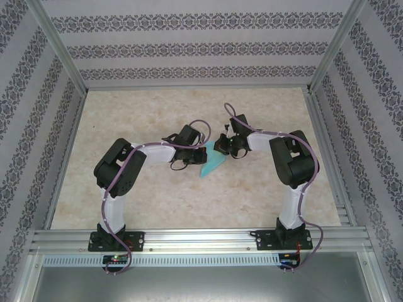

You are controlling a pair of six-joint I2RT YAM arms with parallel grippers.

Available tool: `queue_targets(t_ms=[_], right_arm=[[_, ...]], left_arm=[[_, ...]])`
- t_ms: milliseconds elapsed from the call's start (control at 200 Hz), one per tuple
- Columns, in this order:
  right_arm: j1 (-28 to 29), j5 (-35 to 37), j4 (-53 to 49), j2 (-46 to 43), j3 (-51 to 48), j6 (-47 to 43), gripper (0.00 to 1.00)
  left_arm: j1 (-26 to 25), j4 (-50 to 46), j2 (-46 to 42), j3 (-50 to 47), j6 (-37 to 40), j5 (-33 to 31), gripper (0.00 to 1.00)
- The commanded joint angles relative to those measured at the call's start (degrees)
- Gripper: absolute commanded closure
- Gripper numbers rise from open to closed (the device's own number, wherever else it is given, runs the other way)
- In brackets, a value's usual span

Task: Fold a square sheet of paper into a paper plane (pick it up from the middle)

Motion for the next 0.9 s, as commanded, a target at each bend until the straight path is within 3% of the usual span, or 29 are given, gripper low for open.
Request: queue_targets(t_ms=[0,395,579,894], right_arm=[[-1.6,3.1,2.3,-0.1,2.0,-0.5,0.96],[-4.2,6.1,1.3,4.7,4.4,-0.5,0.96],[-4.4,6.1,0.4,2.0,6.0,-0.8,0.96],[-0.6,-0.6,6.3,-2.4,1.1,-0.5,0.96]], left_arm=[[-0.8,-10.0,4.0,-2.4,1.7,-3.8,1.00],[-0.9,-10.1,4.1,-2.6,1.5,-3.7,1.00],[-1.0,-9.9,4.1,-2.7,1.5,-3.6,1.00],[-1.2,-9.9,4.0,-2.5,1.2,-3.7,1.00]])
